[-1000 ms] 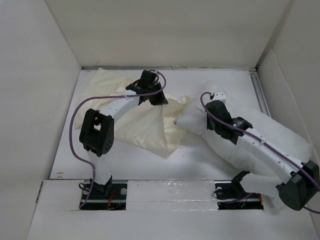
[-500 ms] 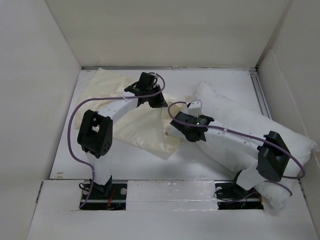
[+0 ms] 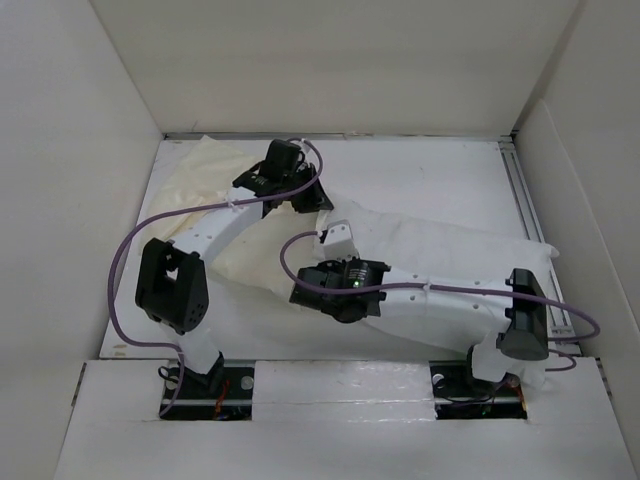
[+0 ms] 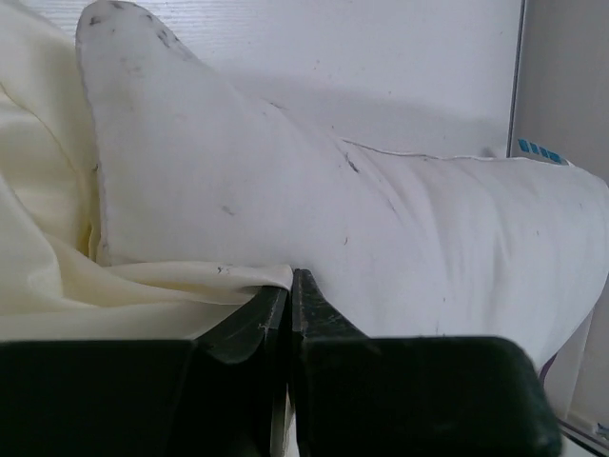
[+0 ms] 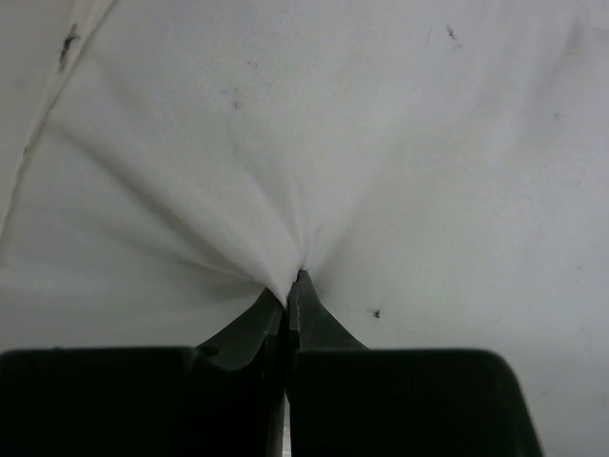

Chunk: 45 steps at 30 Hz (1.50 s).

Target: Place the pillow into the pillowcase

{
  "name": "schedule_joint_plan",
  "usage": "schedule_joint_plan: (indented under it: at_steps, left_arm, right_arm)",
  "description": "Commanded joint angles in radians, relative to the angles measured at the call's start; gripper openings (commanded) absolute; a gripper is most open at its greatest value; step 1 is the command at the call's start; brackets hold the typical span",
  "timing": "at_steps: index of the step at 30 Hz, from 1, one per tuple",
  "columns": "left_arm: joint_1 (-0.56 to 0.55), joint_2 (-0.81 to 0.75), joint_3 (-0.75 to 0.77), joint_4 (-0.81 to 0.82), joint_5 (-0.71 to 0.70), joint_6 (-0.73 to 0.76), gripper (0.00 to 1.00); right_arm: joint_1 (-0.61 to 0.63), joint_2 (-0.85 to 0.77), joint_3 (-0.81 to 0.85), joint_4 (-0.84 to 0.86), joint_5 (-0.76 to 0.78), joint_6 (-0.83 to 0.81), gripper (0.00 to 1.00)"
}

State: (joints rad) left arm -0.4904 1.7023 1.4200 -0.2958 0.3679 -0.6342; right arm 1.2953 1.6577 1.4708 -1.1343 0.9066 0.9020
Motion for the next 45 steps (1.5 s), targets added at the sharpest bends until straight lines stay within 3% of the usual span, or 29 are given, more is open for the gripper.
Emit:
schedule_joint_plan:
  at_steps: [1,12,17,20,23,27,31,35,39,45]
  left_arm:
    - [0.000,-0.047,0.033,0.004,0.016,-0.005,0.00]
    - [0.000,-0.095,-0.082,-0.025,-0.082,0.013,0.00]
    - [0.000,-0.086,0.003,-0.081,-0.132,0.025,0.00]
    - [0.000,-0.064,0.055,-0.109,-0.142,0.025,0.00]
    - [0.000,-0.035,0.118,-0.121,-0.142,0.025,0.00]
    - [0.000,0.003,0.171,-0.158,-0.142,0.036,0.00]
    - [0.009,0.016,0.171,-0.158,-0.176,0.045,0.00]
    - [0.019,0.042,0.171,-0.158,-0.176,0.045,0.00]
    - [0.019,0.053,0.137,-0.148,-0.185,0.054,0.00]
    - [0.019,0.033,0.119,-0.147,-0.196,0.054,0.00]
  right_arm:
    - [0.022,-0.016,0.069,-0.048,0.025,0.071,0.00]
    - [-0.155,0.051,0.079,-0.166,0.132,0.077,0.00]
    - [-0.260,0.097,0.199,-0.245,0.178,0.051,0.00]
    - [-0.243,0.106,0.249,-0.223,0.157,-0.024,0.00]
    - [-0.203,0.117,0.260,-0.248,0.169,0.008,0.00]
    - [-0.122,-0.044,0.127,-0.227,0.202,0.032,0.00]
    - [-0.004,-0.283,-0.038,-0.033,0.166,-0.247,0.00]
    - [0.011,-0.498,-0.130,0.048,-0.021,-0.362,0.00]
    - [0.035,-0.749,-0.272,0.258,-0.338,-0.518,0.00]
    - [0.035,-0.832,-0.372,0.314,-0.465,-0.544,0.00]
